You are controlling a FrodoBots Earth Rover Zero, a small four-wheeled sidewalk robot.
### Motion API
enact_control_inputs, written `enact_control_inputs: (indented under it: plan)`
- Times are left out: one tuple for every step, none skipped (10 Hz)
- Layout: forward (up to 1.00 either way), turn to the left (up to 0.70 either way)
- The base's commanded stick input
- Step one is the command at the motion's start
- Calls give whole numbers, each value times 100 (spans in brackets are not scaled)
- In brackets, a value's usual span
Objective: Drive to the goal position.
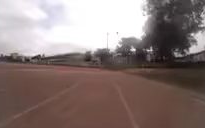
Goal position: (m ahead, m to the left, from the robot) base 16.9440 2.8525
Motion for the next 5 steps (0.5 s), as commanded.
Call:
enact_control_inputs:
  plan:
    - [85, 0]
    - [85, 0]
    - [85, 0]
    - [85, 0]
    - [85, 0]
